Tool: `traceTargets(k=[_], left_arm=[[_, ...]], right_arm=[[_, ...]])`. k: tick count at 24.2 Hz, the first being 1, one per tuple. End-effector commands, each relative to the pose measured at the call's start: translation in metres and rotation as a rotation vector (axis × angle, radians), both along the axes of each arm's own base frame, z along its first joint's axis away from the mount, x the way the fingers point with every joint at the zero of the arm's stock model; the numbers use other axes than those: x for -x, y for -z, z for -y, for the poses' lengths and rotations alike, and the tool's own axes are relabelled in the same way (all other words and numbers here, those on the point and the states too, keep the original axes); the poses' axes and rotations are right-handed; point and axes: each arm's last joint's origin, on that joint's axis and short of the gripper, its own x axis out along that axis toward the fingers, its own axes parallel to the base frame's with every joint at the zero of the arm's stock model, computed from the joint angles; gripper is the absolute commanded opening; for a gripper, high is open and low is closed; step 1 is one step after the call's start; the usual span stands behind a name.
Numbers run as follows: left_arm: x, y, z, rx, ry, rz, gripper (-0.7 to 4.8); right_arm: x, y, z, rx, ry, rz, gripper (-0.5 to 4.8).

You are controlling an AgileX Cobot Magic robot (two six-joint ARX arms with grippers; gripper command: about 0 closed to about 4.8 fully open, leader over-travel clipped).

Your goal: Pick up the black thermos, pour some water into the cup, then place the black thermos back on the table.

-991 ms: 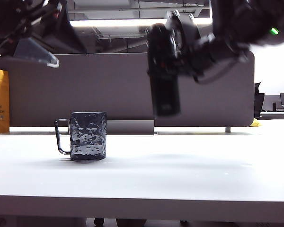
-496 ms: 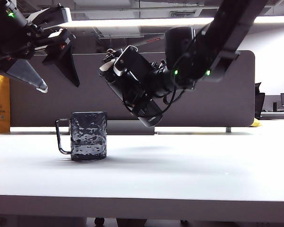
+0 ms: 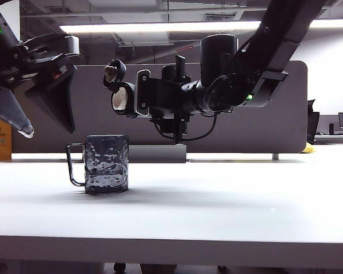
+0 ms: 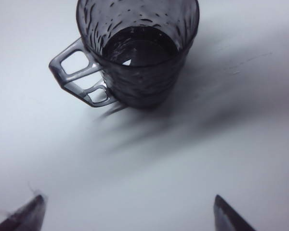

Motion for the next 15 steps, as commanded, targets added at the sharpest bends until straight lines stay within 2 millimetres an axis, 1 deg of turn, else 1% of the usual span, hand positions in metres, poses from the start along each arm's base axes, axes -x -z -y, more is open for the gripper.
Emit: traceTargets(k=[1,9,15], left_arm=[[-0.001,-0.003,0.001,0.003,0.002,0.024,4.79],[0.001,0.000,0.000,-0.008,0.003,-0.008,4.79],[0.001,0.000,0.000,-0.009,0.003,-0.010,4.79]], right_arm=[[0.002,-0.019,-0.001,-0.037,-0.020,0.152,0.44],[0.003,-0.023,-0.001,0.067,-0.032,0.314,0.44],[0.000,-0.036,-0.002,0.067,-0.022,0.366,0.44]])
